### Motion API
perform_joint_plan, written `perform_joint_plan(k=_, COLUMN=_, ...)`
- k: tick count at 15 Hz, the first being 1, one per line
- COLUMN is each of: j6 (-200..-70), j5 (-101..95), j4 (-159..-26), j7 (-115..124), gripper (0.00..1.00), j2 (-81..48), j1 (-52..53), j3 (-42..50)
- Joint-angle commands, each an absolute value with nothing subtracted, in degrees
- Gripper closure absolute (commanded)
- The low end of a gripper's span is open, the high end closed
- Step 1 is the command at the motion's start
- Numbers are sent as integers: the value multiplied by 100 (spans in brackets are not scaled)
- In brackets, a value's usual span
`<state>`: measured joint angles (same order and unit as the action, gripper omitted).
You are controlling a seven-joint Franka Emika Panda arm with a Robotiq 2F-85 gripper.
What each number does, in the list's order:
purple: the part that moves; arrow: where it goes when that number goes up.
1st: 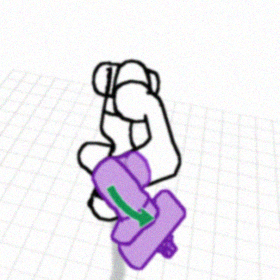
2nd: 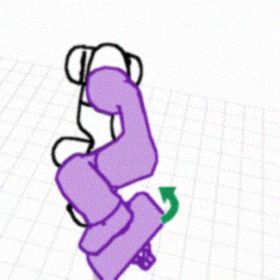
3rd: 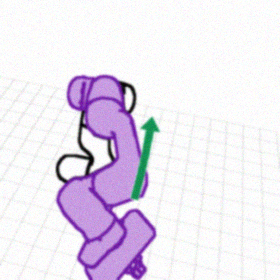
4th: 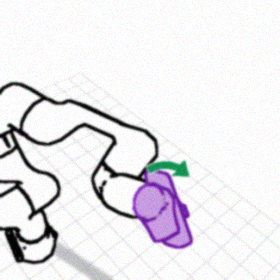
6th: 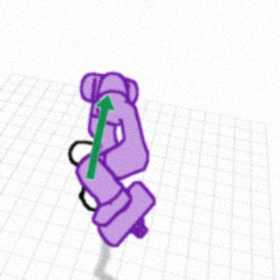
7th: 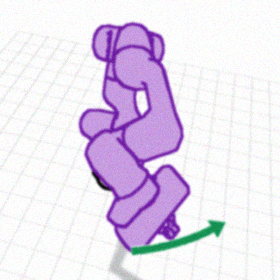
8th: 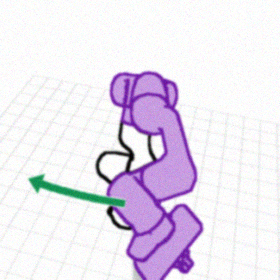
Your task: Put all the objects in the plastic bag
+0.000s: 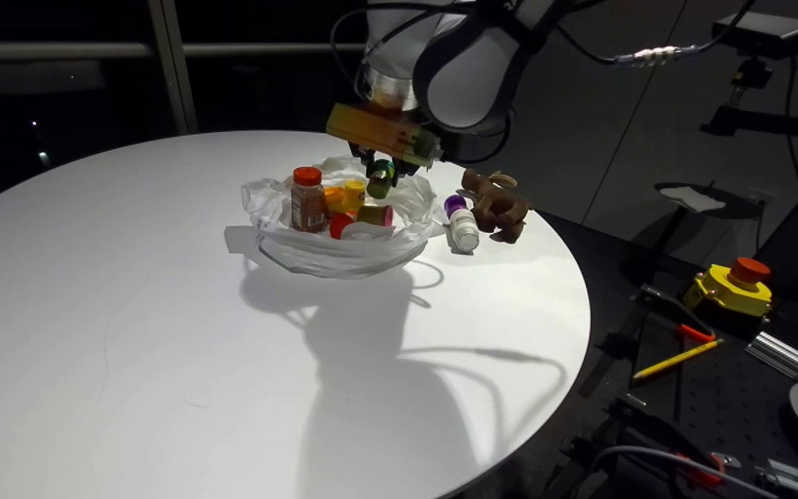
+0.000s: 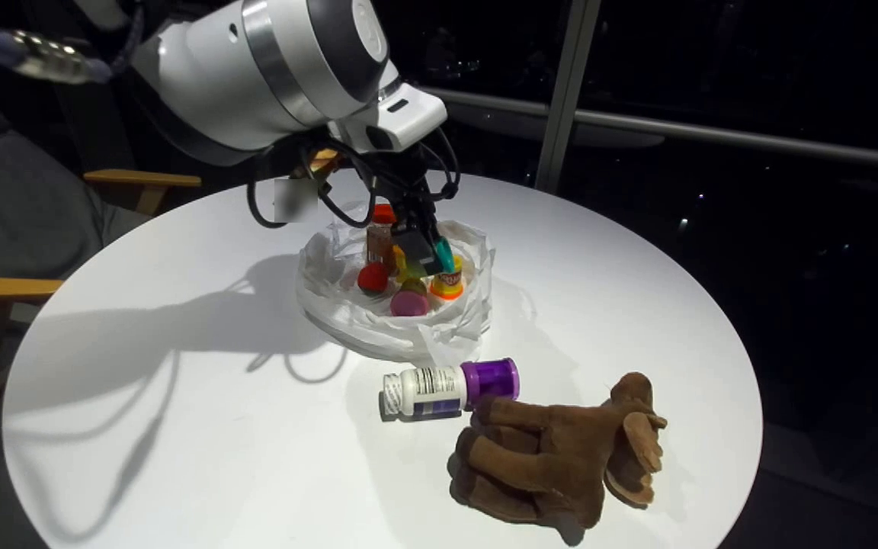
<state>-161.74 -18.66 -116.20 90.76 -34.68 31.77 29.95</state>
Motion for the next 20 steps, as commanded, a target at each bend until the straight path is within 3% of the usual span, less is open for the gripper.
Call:
perform_joint_plan(k=1, j6=-15699, j5=-1971, j4=-10664, j7=9632, gripper=81, j2=-4242, j1=3184, j3=3047)
perform_joint_plan(k=7, j6=-15228, j5=-2526, j4=-10190, j7=10340, gripper=79, j2=-4701, j1=3471, j3=3336)
perform_joint_plan(k=8, j6=-15211, j5=-2695, j4=-10248, j7=10441, gripper=33, j2=-4649, j1=3549, j3=3394)
perform_joint_plan(k=10, j6=-15251, j5=-3056, j4=-10544, j7=10641, gripper=25, j2=-4410, j1=3764, j3=3510)
perform_joint_plan(k=13, j6=-15448, j5=-3790, j4=-11263, j7=11039, gripper=1, j2=-3837, j1=4258, j3=3947)
perform_joint_plan(k=15, j6=-15462, j5=-4283, j4=-11848, j7=11152, gripper=0, j2=-3170, j1=4492, j3=4060)
perform_joint_plan(k=20, j6=-15282, j5=-3378, j4=-13142, j7=9178, gripper=0, j2=-1675, j1=4653, j3=3999)
